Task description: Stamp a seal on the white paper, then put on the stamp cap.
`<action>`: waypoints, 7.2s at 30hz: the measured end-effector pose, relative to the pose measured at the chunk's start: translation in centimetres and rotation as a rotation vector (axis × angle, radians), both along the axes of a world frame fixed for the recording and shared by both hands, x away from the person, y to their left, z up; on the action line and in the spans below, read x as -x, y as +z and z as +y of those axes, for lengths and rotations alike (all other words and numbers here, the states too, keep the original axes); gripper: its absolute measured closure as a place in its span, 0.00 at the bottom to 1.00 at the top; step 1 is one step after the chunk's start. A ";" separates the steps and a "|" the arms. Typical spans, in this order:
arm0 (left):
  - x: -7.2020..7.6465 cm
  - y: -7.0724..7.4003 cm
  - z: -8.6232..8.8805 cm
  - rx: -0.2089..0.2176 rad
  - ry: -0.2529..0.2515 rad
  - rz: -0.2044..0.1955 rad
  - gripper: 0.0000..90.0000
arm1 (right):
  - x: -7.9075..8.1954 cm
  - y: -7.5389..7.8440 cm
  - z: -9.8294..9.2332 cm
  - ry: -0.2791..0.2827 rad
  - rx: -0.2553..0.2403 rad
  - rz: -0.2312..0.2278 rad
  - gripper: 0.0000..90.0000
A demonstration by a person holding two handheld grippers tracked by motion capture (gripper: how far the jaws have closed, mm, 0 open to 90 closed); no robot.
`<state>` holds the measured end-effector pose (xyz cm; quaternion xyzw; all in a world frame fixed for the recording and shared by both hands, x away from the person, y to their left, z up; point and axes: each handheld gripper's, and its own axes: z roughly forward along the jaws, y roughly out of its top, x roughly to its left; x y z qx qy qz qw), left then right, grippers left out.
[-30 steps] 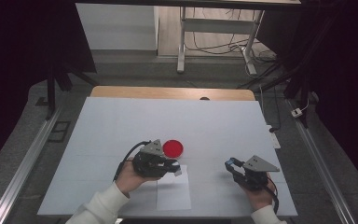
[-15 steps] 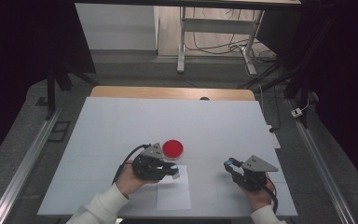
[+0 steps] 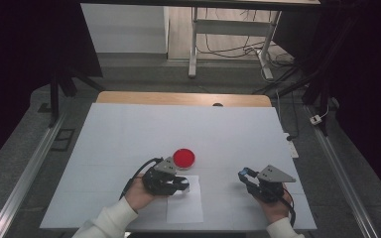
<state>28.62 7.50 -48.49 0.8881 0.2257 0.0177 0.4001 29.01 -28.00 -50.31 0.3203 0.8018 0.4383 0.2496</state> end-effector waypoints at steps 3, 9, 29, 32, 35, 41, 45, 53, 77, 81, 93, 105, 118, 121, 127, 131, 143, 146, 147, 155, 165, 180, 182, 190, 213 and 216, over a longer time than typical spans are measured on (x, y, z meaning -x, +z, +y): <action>-0.1 -0.4 0.0 -0.002 0.010 0.001 0.83 | 0.0 0.0 0.0 -0.001 0.004 0.003 0.73; -0.2 -0.8 0.0 -0.014 0.026 -0.013 0.83 | 0.0 0.0 0.0 0.001 0.003 0.002 0.73; 0.1 -1.5 -0.6 -0.067 0.014 -0.036 0.83 | 0.0 0.0 0.1 0.002 0.011 0.002 0.73; 0.2 -1.6 -0.8 -0.080 0.011 -0.040 0.83 | 0.0 -0.1 0.1 0.005 0.006 0.003 0.73; 0.2 -1.7 -0.8 -0.091 0.009 -0.042 0.83 | 0.0 0.0 0.1 0.005 0.005 0.002 0.73; 0.2 -1.7 -0.8 -0.093 0.010 -0.036 0.83 | 0.0 -0.1 0.1 0.005 0.003 0.005 0.73; 0.2 -1.7 -0.9 -0.102 0.010 -0.036 0.84 | 0.0 -0.1 0.1 0.005 0.003 0.004 0.73; 0.3 -1.6 -1.1 -0.129 0.008 -0.036 0.84 | 0.0 0.0 0.1 0.005 0.003 0.003 0.73; 0.4 -1.4 -2.0 -0.199 0.026 -0.024 0.85 | 0.1 0.0 0.2 0.008 0.002 0.003 0.73; 0.4 -1.4 -1.9 -0.194 0.026 -0.020 0.84 | 0.2 0.0 0.2 0.008 0.002 0.002 0.73; 0.5 -1.4 -2.0 -0.199 0.026 -0.029 0.85 | 0.2 0.0 0.3 0.008 0.005 -0.001 0.73; 0.6 -1.1 -1.6 -0.176 0.022 -0.041 0.84 | 0.2 0.1 0.3 0.007 0.006 -0.003 0.73; 1.1 2.2 0.4 -0.002 0.066 -0.090 0.84 | 0.2 0.0 0.4 0.015 -0.001 -0.004 0.73; 1.2 2.8 0.8 0.022 0.075 -0.097 0.84 | 0.2 0.1 0.3 0.013 0.004 -0.003 0.73; 1.0 3.3 1.6 0.048 0.093 -0.099 0.84 | 0.2 0.0 0.4 0.014 0.000 -0.004 0.73; 0.8 3.5 1.9 0.074 0.112 -0.098 0.84 | 0.2 0.0 0.4 0.014 0.000 -0.004 0.73; -0.2 3.6 2.3 0.136 0.154 -0.079 0.84 | 0.3 0.0 0.2 0.009 0.004 -0.004 0.73; -0.4 3.7 2.5 0.169 0.163 -0.062 0.84 | 0.3 0.0 0.2 0.006 0.008 -0.001 0.73; -0.5 3.7 2.6 0.176 0.168 -0.061 0.84 | 0.3 0.0 0.2 0.008 0.006 -0.001 0.73; -0.9 3.7 2.8 0.198 0.189 -0.050 0.84 | 0.2 -0.1 0.3 0.009 0.005 -0.001 0.73; -0.9 3.7 2.8 0.201 0.193 -0.051 0.84 | 0.3 -0.1 0.4 0.009 0.006 -0.002 0.73; -0.9 3.5 2.4 0.206 0.185 -0.044 0.83 | 0.4 0.1 0.6 0.019 -0.014 -0.003 0.73; -0.8 3.5 2.4 0.205 0.185 -0.045 0.83 | 0.4 0.1 0.7 0.021 -0.017 -0.001 0.73; -0.8 3.5 2.2 0.202 0.183 -0.043 0.84 | 0.5 0.1 1.3 0.040 -0.026 -0.001 0.73; -0.7 3.5 1.9 0.204 0.172 -0.044 0.83 | 1.0 -0.1 4.1 0.111 -0.070 0.011 0.73; -0.7 3.5 1.8 0.203 0.171 -0.044 0.83 | 1.0 -0.1 4.4 0.116 -0.077 0.012 0.73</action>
